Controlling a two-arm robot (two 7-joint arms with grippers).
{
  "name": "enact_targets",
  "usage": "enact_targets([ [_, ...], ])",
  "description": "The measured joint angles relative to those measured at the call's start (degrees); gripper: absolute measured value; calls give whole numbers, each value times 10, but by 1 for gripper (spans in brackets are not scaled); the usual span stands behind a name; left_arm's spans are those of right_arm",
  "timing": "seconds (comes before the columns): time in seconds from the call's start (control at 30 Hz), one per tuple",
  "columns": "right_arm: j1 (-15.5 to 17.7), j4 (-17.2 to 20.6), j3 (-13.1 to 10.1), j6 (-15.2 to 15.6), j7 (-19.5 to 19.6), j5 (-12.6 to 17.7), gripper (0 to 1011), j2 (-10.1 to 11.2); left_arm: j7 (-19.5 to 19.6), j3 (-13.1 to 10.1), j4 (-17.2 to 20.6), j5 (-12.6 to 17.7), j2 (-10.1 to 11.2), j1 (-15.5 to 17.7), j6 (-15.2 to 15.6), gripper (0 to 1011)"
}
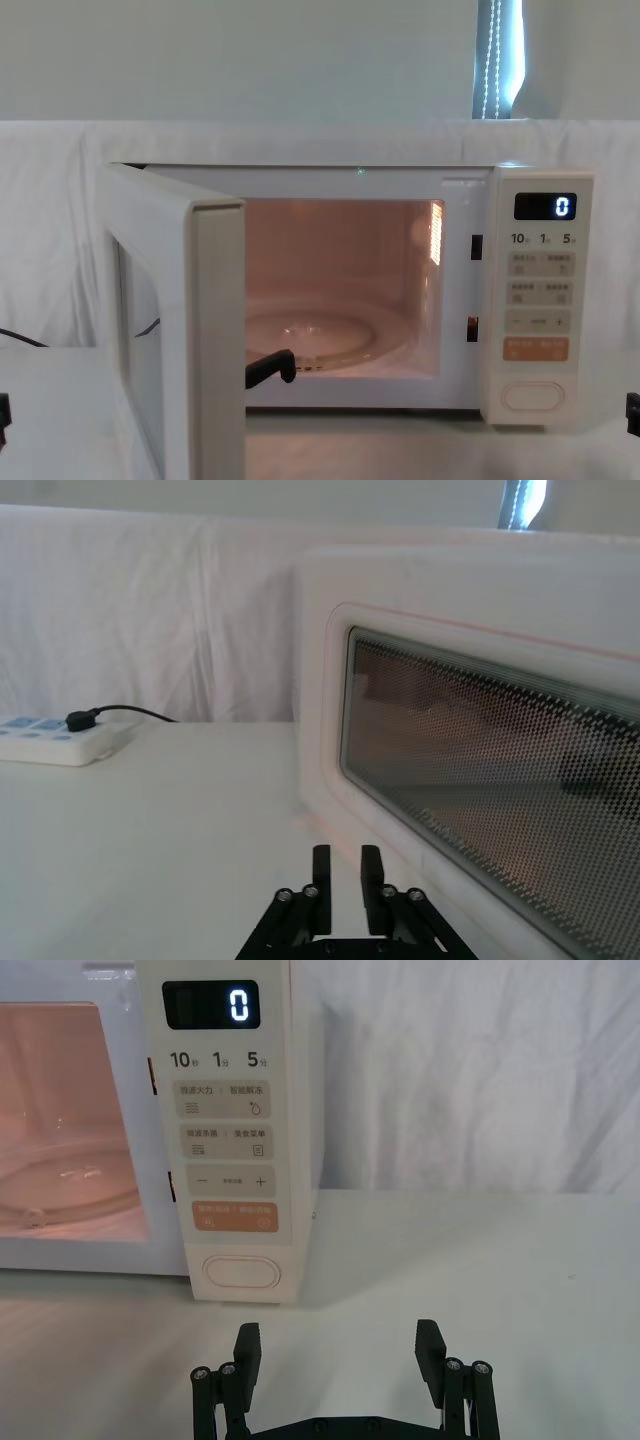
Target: Press the button to open the microwave door with one hand; close the microwave door with the other hand.
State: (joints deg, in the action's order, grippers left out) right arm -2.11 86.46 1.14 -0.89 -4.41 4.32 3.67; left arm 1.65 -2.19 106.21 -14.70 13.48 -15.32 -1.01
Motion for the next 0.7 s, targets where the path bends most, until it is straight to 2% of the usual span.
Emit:
enact_targets([
  [0.23, 0, 0, 0, 0, 0, 0, 1002, 0, 32, 17, 24, -27, -10, -8, 16, 5],
  [0.43, 0, 0, 0, 0, 0, 0, 1002, 0, 59, 34, 45, -64, -9, -13, 39, 0],
  [0.5, 0, 0, 0, 0, 0, 0, 1002, 0, 73, 45, 56, -97, -6, -17, 53, 0],
  [0.57, 0, 0, 0, 0, 0, 0, 1002, 0, 78, 48, 59, -108, -6, -17, 56, 0],
  [0.63, 0, 0, 0, 0, 0, 0, 1002, 0, 93, 60, 72, -150, -2, -19, 73, 0],
  [0.7, 0, 0, 0, 0, 0, 0, 1002, 0, 101, 65, 78, -169, 2, -19, 84, 0],
])
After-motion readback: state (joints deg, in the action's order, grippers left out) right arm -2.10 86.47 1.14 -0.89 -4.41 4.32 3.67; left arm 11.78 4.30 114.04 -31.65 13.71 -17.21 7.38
